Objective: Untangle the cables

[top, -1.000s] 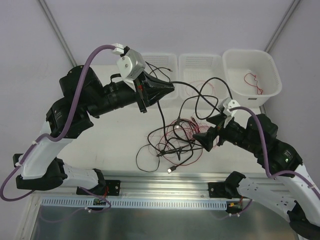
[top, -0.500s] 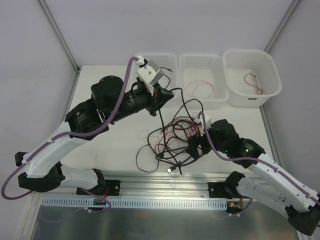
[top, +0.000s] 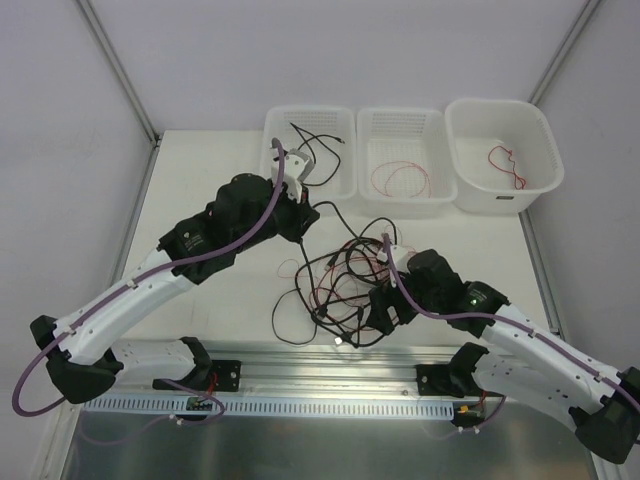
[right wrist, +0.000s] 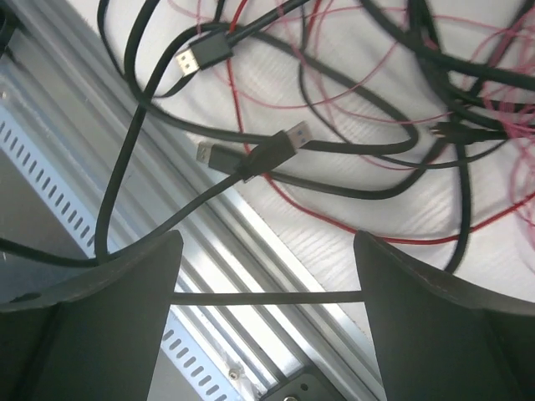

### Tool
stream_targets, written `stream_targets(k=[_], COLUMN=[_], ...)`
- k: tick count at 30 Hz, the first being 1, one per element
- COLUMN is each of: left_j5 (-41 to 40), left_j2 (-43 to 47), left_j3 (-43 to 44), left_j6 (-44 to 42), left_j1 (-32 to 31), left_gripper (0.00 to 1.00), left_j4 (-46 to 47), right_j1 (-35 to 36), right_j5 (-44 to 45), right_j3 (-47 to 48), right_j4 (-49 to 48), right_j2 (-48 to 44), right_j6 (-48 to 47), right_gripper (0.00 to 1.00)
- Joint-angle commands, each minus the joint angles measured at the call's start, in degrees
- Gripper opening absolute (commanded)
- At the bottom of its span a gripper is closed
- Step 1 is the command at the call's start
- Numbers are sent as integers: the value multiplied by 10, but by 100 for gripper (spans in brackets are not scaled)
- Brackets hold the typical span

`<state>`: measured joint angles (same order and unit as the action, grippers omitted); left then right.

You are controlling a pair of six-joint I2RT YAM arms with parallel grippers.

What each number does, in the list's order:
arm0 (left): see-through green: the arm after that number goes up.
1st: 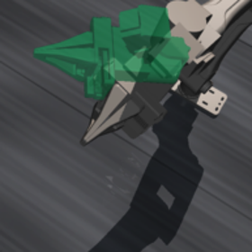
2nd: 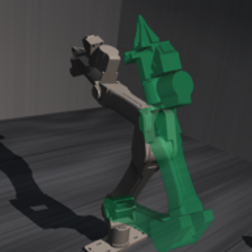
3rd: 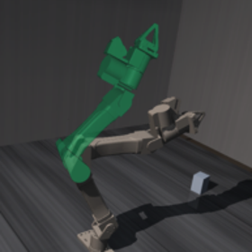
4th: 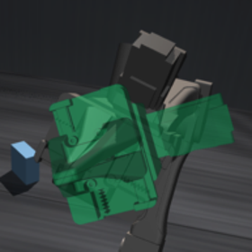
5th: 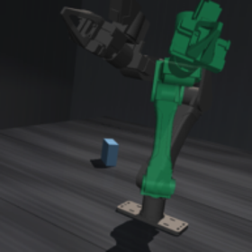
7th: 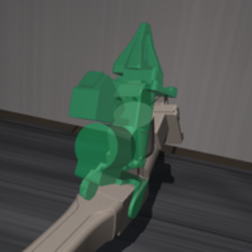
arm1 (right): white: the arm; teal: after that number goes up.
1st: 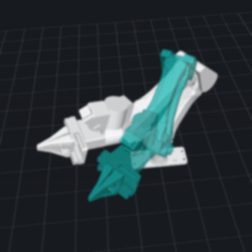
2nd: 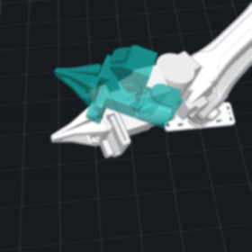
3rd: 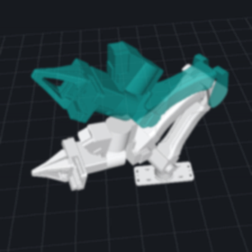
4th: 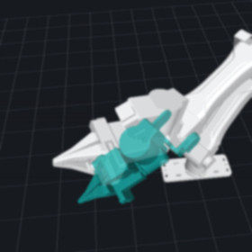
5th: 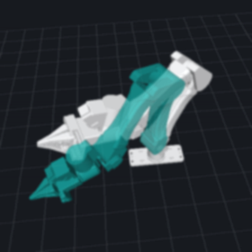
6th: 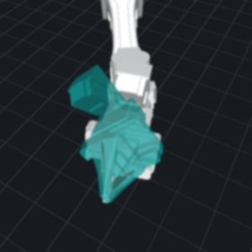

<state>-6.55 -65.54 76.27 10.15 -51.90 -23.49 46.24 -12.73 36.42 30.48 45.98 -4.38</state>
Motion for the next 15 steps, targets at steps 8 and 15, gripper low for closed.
stream_targets(k=[8, 15], left_j5=[22, 22], left_j2=[56, 69], left_j3=[11, 16], left_j6=[25, 23], left_j1=[13, 14], left_gripper=[0, 0], left_j4=[34, 31], right_j1=[82, 97], right_j5=[-70, -115], right_j3=[14, 10], right_j4=[-20, -45], right_j2=[32, 87], right_j6=[-37, -56], right_gripper=[86, 75])
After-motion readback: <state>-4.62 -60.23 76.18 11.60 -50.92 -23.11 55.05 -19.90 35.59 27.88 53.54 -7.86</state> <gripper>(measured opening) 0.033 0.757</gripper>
